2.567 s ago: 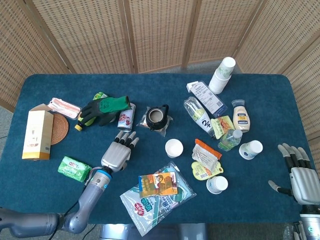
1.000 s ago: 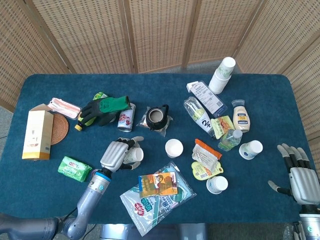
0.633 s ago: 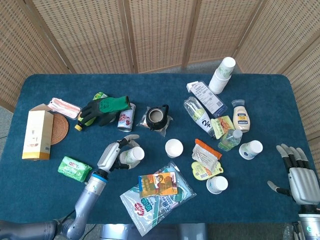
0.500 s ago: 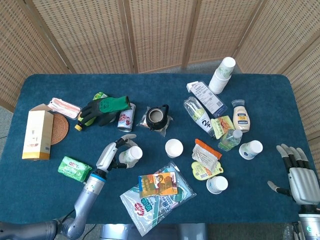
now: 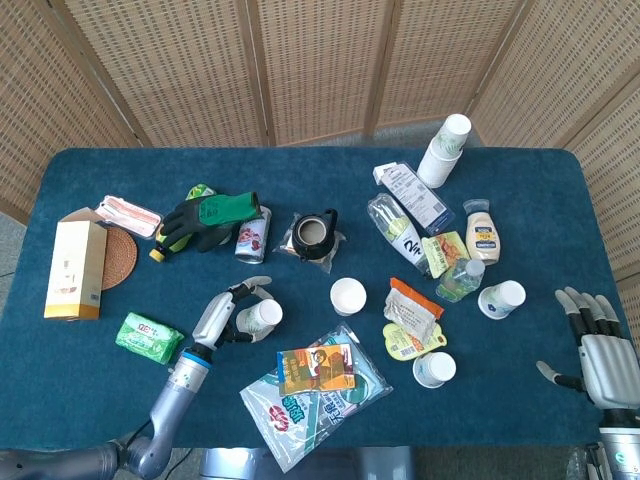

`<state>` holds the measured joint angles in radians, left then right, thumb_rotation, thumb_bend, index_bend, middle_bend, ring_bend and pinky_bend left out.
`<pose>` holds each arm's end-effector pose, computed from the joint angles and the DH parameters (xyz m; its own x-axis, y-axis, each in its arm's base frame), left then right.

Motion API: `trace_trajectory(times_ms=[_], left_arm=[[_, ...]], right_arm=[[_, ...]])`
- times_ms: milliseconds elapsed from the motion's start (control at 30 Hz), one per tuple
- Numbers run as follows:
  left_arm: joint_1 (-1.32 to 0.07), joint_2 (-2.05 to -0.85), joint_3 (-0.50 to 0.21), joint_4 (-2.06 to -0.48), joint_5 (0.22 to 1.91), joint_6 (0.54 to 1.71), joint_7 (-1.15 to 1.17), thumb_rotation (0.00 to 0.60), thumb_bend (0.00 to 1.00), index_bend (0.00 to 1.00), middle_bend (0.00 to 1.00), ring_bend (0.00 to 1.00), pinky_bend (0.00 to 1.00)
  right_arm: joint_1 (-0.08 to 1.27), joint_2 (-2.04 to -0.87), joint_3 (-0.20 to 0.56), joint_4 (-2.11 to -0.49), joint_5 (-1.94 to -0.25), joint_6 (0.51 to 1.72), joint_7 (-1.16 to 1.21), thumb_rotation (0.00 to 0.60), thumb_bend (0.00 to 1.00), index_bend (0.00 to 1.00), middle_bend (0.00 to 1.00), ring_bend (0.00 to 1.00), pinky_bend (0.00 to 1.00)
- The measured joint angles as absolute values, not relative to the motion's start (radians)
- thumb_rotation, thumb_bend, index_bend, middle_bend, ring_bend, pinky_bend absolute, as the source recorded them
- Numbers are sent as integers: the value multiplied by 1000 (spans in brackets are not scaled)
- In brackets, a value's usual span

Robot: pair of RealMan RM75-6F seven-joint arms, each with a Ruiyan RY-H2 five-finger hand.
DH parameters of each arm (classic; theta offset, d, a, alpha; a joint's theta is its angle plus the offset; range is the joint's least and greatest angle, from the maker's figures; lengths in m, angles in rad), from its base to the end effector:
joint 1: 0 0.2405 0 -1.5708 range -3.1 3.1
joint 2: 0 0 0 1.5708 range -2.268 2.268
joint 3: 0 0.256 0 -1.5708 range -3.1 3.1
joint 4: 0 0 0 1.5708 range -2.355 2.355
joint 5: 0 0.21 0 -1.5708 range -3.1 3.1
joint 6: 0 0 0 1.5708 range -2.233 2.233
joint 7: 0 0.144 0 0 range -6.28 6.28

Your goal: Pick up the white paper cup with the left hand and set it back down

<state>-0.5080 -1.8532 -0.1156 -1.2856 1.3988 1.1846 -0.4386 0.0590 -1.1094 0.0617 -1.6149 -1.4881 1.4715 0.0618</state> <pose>-0.1621 0.2723 -0.0789 -0.3458 0.3679 0.8631 0.8913 -0.1586 0.4247 -0.3170 -0.1754 0.1625 0.3418 -0.0122 0.9397 -0.9393 0.0265 0.3420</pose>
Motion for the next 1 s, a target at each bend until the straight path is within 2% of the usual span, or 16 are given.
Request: trace_trajectory(times_ms=[133, 200, 233, 300, 367, 767, 1000], left_arm=[[-502, -1852, -101, -1268, 1421, 1194, -421, 600, 292, 182, 382, 132, 133], [-498, -1851, -94, -1257, 1429, 1197, -419, 600, 291, 178, 364, 103, 112], [-497, -1849, -91, -1253, 1432, 1198, -419, 600, 288, 173, 321, 66, 81], [-494, -1844, -83, -1247, 1442, 1198, -423, 600, 286, 161, 154, 11, 23], [-492, -1839, -78, -1242, 1455, 1205, -426, 600, 284, 147, 10, 0, 0], [-463, -1782, -48, -1243, 1585, 1361, -403, 600, 285, 142, 0, 0, 0], [-438, -1634, -7, -1340, 1633, 1398, -305, 600, 283, 112, 0, 0, 0]], right_arm=[[59, -1110, 61, -1616, -1490, 1471, 59, 600, 85, 0, 0, 0, 0], [59, -1110, 61, -1616, -1489, 1472, 59, 600, 85, 0, 0, 0, 0], [59, -1110, 61, -1616, -1489, 1472, 58, 600, 86, 0, 0, 0, 0], [59, -1111, 62, -1616, -1488, 1473, 58, 600, 85, 0, 0, 0, 0], [59, -1111, 61, -1616, -1489, 1472, 56, 600, 86, 0, 0, 0, 0], [58, -1111, 59, -1618, -1492, 1474, 54, 599, 86, 0, 0, 0, 0], [58, -1110, 59, -1620, -1494, 1475, 54, 600, 86, 0, 0, 0, 0]])
